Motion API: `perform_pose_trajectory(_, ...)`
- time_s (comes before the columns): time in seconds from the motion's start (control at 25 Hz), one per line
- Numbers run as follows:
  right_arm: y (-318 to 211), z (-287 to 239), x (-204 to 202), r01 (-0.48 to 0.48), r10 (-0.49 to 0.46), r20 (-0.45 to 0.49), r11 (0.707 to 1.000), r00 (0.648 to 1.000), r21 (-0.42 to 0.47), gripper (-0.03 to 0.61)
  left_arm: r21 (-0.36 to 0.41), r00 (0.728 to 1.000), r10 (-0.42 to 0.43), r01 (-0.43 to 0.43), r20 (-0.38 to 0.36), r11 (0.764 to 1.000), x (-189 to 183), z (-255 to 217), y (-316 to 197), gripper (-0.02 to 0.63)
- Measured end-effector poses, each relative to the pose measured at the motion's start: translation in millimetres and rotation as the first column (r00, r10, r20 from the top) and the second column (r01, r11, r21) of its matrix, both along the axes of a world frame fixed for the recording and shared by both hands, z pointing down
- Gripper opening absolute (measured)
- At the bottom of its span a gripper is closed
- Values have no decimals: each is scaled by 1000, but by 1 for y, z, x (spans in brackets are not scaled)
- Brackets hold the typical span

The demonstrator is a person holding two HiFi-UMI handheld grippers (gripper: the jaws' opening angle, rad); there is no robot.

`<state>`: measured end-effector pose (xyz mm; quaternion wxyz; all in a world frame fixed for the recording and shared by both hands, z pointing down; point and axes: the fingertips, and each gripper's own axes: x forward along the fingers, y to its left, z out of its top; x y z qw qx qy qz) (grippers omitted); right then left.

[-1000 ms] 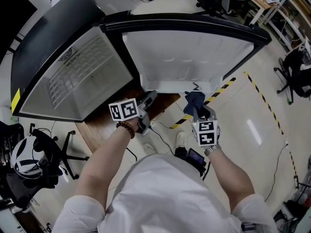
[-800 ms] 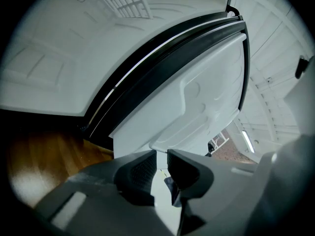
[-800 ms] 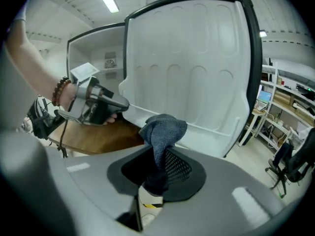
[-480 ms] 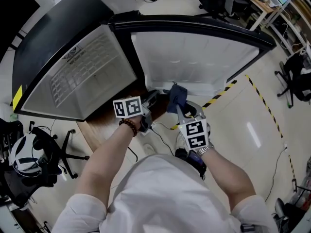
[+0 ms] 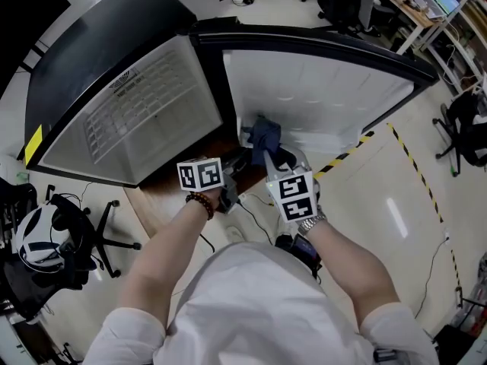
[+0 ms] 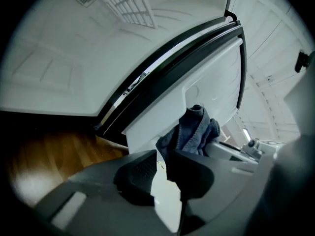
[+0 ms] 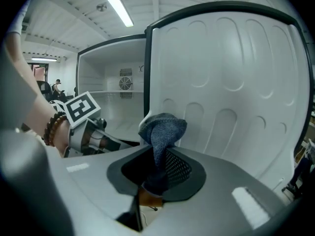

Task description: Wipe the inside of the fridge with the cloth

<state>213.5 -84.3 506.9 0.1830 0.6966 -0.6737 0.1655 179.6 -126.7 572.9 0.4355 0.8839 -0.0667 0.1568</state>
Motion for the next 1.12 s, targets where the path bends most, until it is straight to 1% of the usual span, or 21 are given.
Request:
perform_pose_trajectory(0.12, -12, 1, -12, 20, -20, 14, 1000, 1000, -4, 63, 3, 1000, -18, 18, 2, 1000, -15, -1, -3, 72)
perform_pose_trajectory(0.2, -20, 8, -17, 24, -23, 43, 999, 999, -28, 63, 5, 999, -32, 32, 5, 999, -24, -1, -6, 72)
perform_pose_trajectory(0.4, -24, 31, -14, -14, 27, 118, 993, 993, -116, 63, 10, 999, -52, 52, -1, 999, -39, -4, -9, 72)
perform_pose_trajectory(0.48, -21, 35, -6, -42, 59, 126, 990, 990, -133, 63, 12, 998, -54, 55, -8, 998, -40, -6, -10, 72)
perform_pose_trajectory(0.72, 0, 39, 27, -124, 140, 104, 981, 985, -147, 63, 35, 999, -41, 41, -8, 999, -39, -7, -7, 72)
perform_pose_trajectory(0.96, 27, 40, 55, -197, 213, 101, 969, 972, -151, 63, 63, 1000, -20, 20, -3, 998, -31, -8, 2, 72)
perform_pose_trajectory(1.12, 48, 39, 79, -243, 257, 80, 958, 963, -150, 63, 77, 1000, -10, 11, -9, 997, -25, -12, 6, 71)
